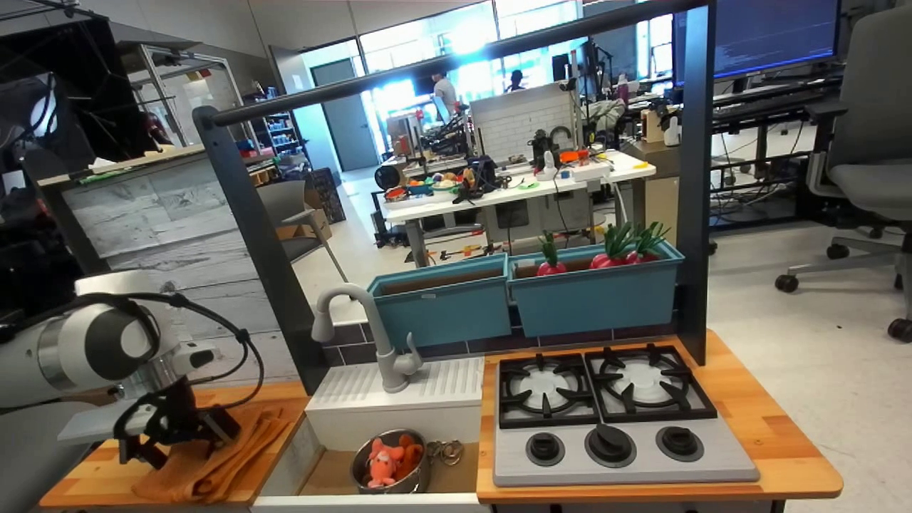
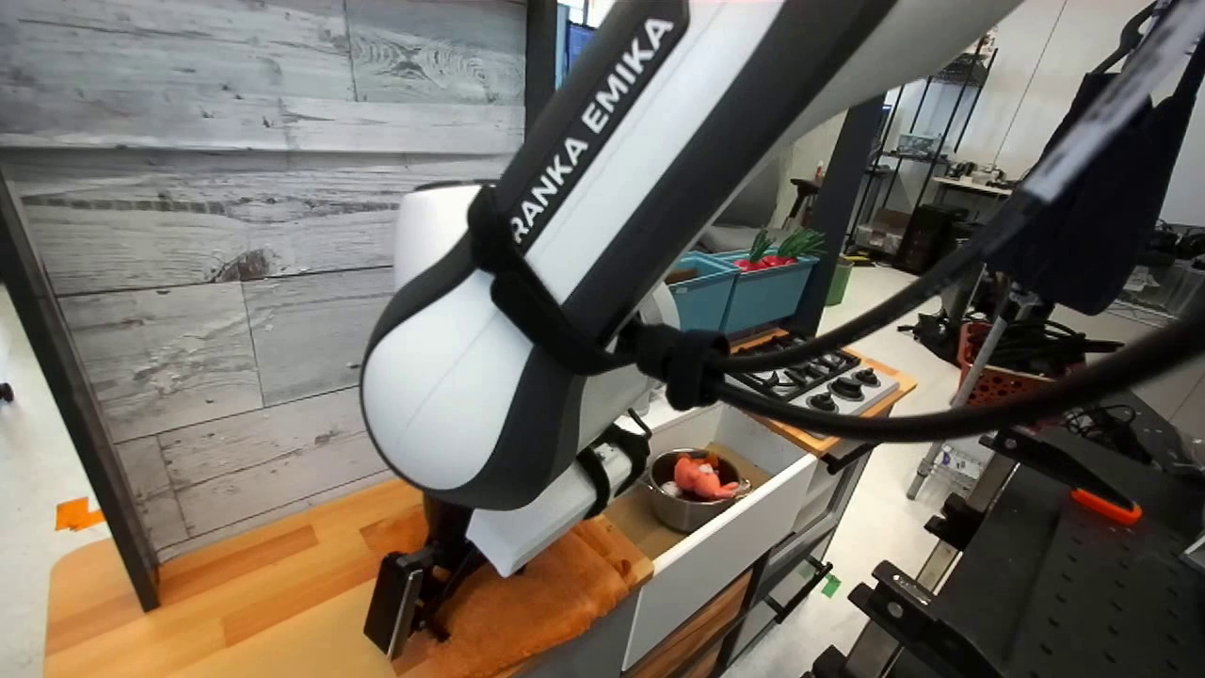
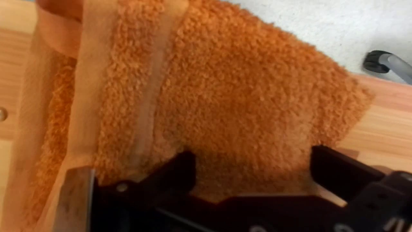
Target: Pick up the plush toys on the stove and put them in the sink, then wipe the counter
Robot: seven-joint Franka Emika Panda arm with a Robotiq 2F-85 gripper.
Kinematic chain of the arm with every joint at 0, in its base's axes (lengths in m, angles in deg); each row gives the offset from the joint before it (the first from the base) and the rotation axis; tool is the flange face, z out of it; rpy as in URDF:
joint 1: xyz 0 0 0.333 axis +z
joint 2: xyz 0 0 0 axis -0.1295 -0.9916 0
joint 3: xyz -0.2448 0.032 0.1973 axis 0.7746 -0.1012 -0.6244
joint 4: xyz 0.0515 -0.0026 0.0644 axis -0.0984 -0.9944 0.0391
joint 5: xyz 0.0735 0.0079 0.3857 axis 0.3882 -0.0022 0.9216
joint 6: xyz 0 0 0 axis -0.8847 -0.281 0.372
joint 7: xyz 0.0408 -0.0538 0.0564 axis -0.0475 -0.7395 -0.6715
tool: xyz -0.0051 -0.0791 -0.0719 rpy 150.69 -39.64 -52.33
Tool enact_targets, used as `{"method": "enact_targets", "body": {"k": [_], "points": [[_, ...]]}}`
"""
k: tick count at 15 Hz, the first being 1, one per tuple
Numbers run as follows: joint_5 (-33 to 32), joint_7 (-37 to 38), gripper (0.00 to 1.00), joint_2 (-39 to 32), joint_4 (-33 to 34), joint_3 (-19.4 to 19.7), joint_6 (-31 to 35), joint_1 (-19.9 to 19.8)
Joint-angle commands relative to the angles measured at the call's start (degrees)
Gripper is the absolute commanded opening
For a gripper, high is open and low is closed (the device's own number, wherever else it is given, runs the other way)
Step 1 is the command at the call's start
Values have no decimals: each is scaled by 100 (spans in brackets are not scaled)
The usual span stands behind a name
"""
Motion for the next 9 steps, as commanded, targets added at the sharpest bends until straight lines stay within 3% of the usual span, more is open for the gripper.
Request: {"method": "enact_targets", "body": {"k": [1, 4, 9], "points": [[471, -525, 100, -601, 457, -609, 101, -529], [586, -697, 100, -781, 776, -892, 512, -505], [524, -774, 100, -1185, 1495, -1212, 1007, -36]]}}
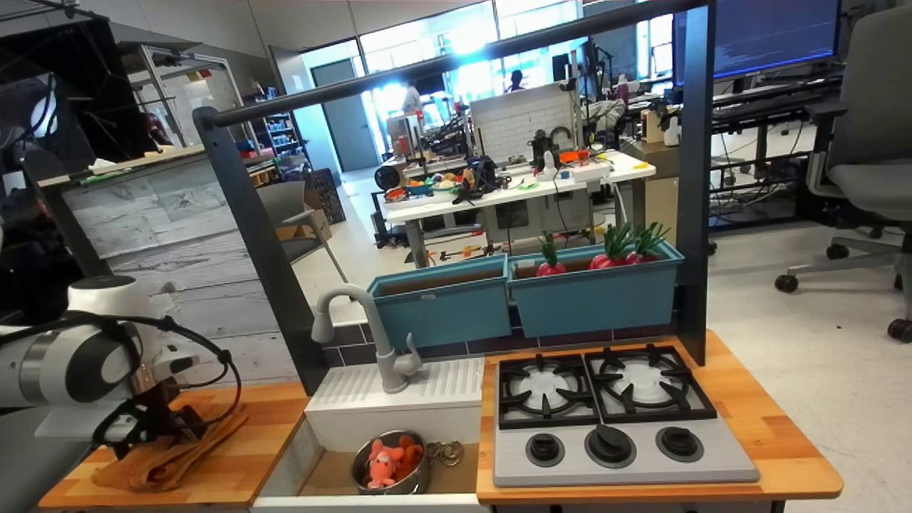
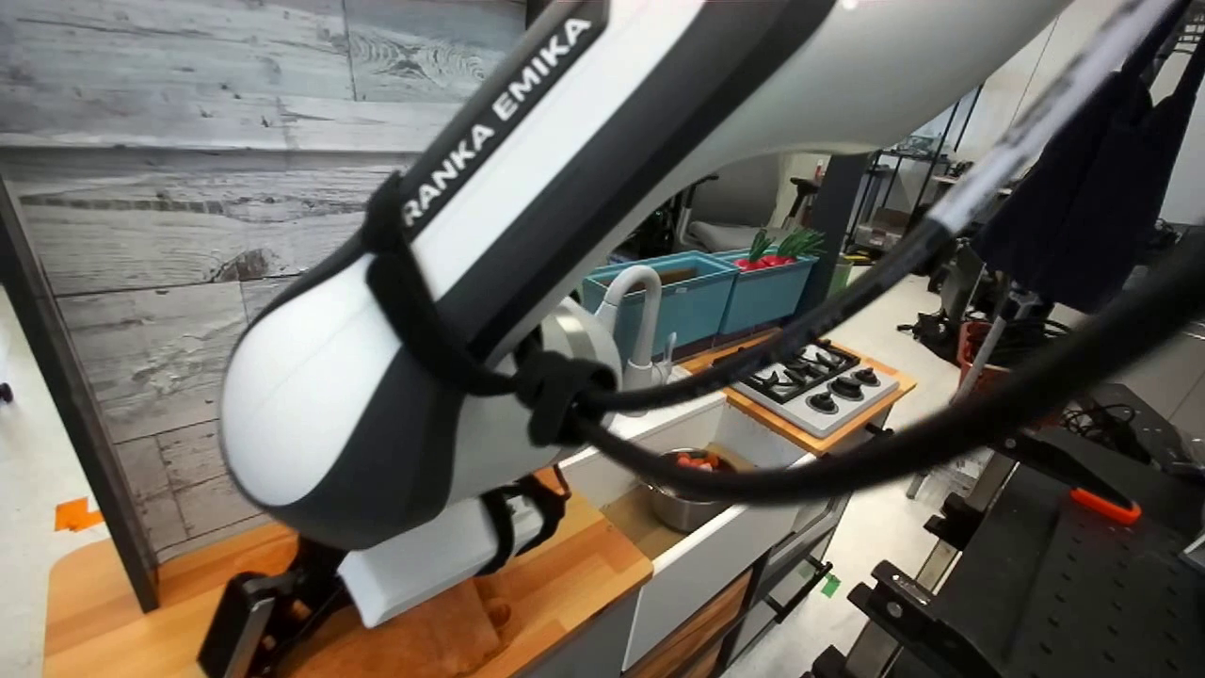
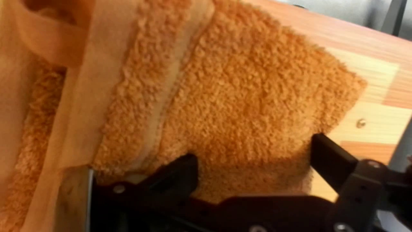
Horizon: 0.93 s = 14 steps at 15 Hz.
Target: Pick up the plush toys on the stove and put them in the sink, then wipe the counter
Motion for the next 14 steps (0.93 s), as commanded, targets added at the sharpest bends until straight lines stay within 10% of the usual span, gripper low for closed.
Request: {"method": "enact_targets", "body": {"k": [1, 8, 14], "points": [[77, -170, 100, -626, 882, -98, 238, 429], [-18, 30, 100, -864, 1632, 531, 38, 645], [394, 363, 100, -340, 936, 509, -596, -422]]}}
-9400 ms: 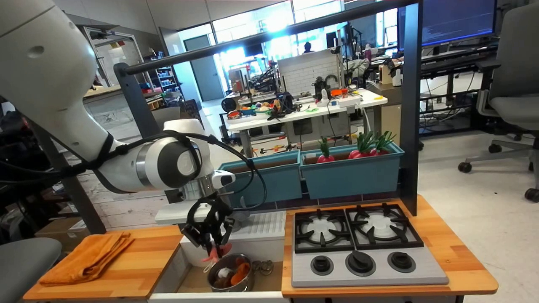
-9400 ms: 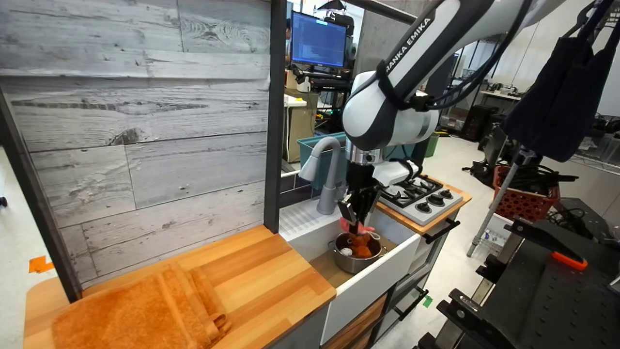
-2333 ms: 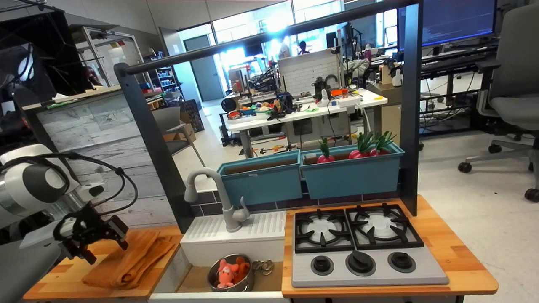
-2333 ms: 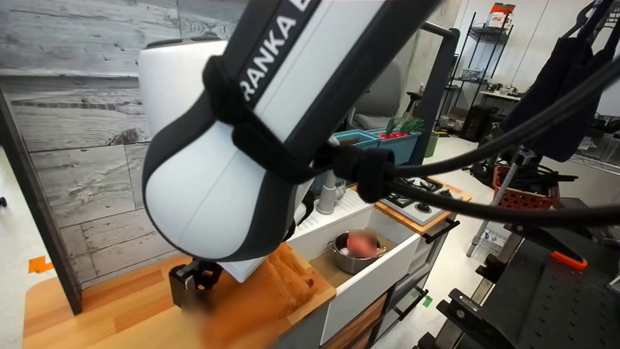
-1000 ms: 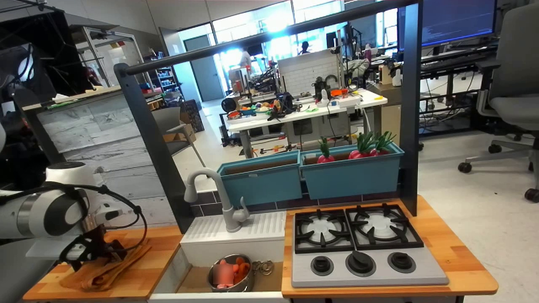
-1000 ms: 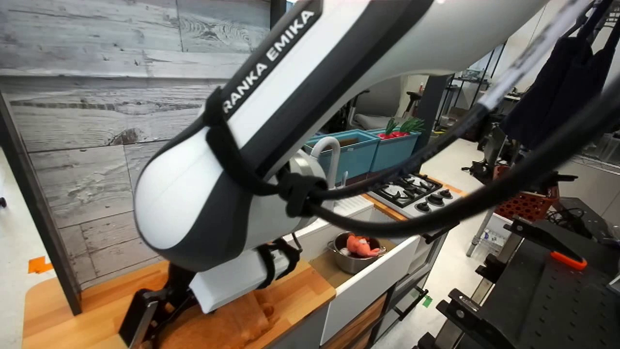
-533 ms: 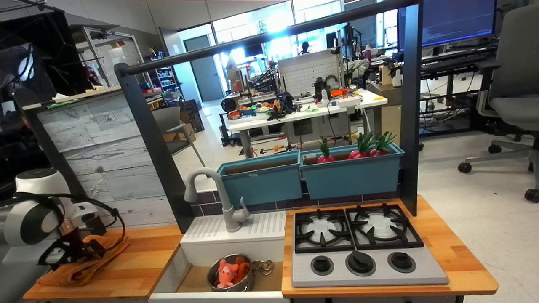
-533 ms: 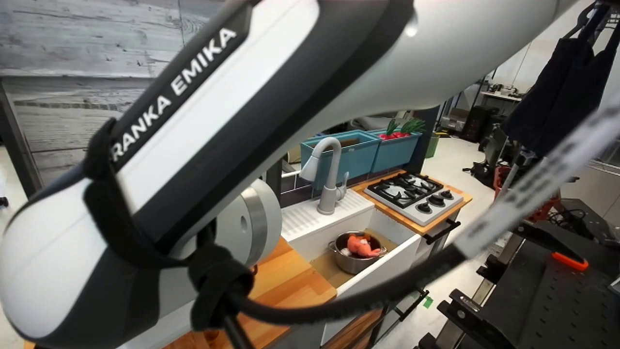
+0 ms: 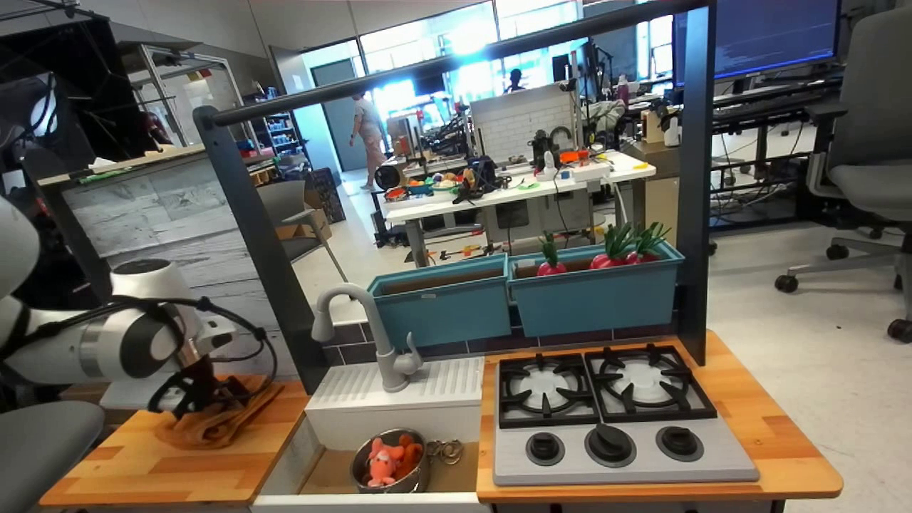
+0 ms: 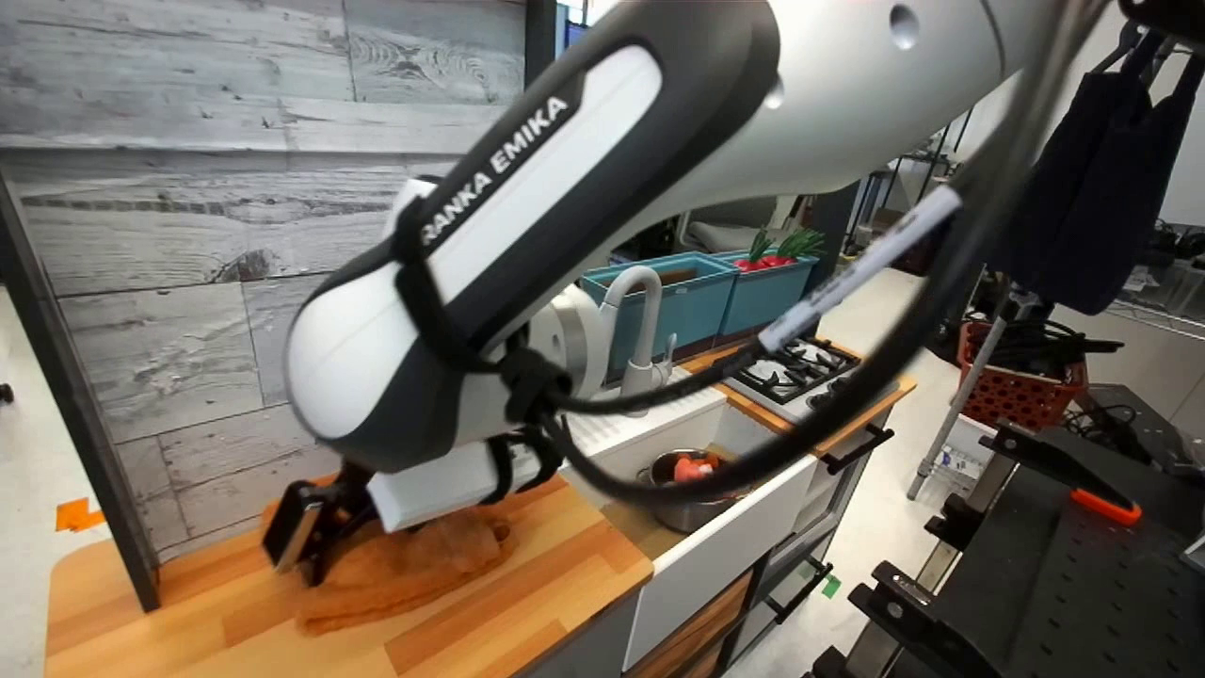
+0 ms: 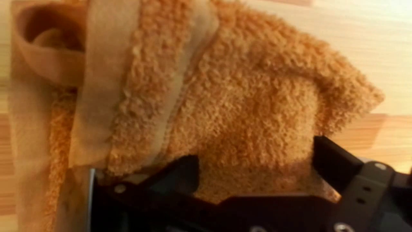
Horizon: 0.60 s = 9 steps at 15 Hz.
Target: Pick up the plush toys on the stove and put them in the sink, then wipe the counter
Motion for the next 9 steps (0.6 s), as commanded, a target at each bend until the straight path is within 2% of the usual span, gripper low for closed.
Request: {"method": "enact_targets", "body": {"k": [1, 4, 9], "points": [[317, 156, 100, 234, -410, -52, -496, -606], [386, 102, 100, 324, -507, -151, -909, -853], [115, -211, 100, 364, -815, -395, -1033, -484]]}}
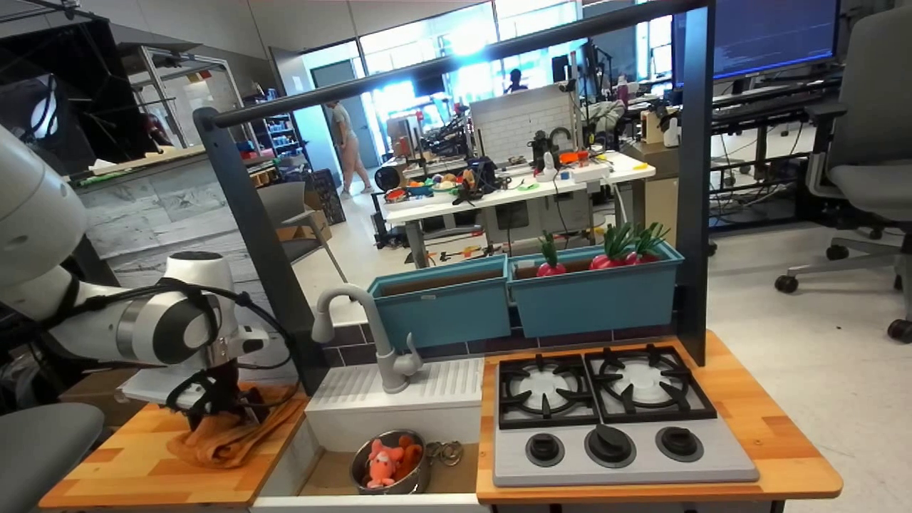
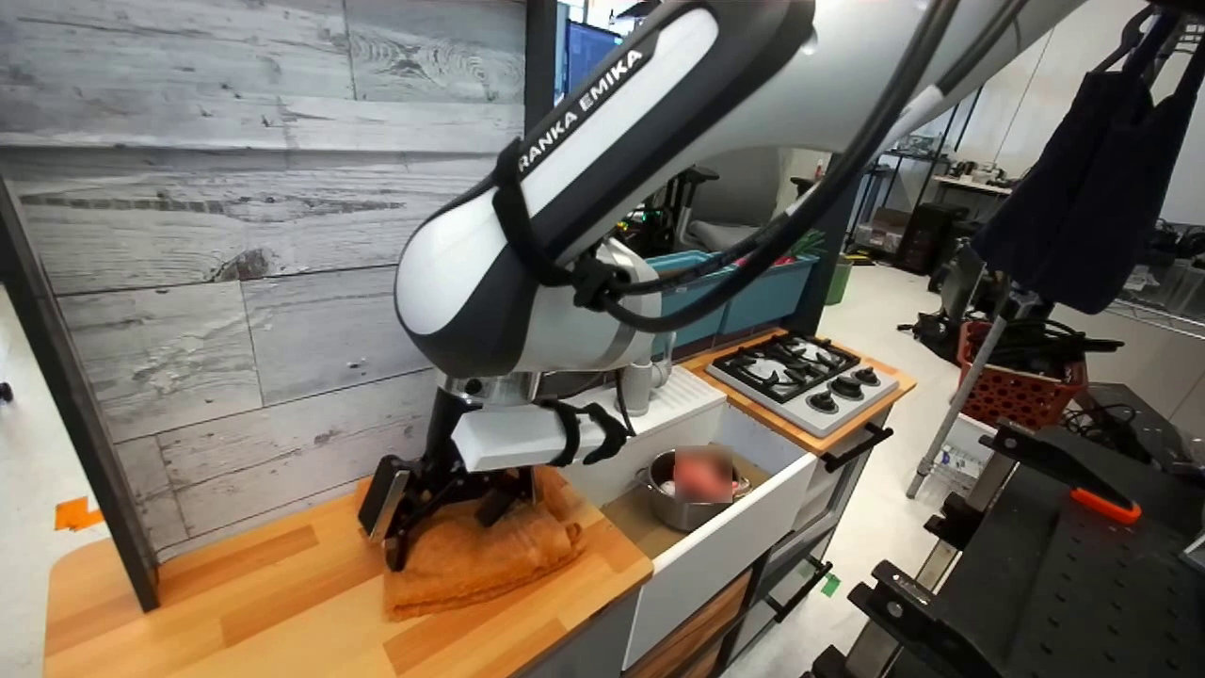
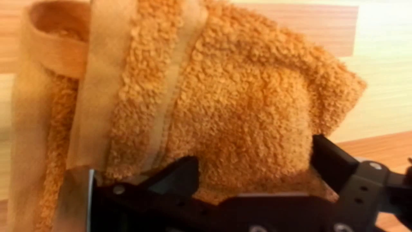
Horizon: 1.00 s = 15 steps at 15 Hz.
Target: Pick up the plush toys on the stove and put them in the sink, then wipe the counter
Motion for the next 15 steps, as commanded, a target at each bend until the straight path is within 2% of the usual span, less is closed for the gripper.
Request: {"method": "enact_targets", "body": {"k": [1, 4, 7, 9, 11, 13, 15], "points": [[-218, -290, 100, 65, -441, -166, 7, 355], [-617, -334, 100, 6, -396, -45, 216, 966], [-927, -269, 100, -244, 136, 323, 251, 1749], [-1118, -205, 100, -332, 360, 575, 243, 2027], [-1188, -124, 100, -421, 525, 799, 202, 2120], [-1034, -56, 100, -329, 346, 857, 91, 1892], [-786, 103, 100, -72, -128, 924, 112, 1609]]}}
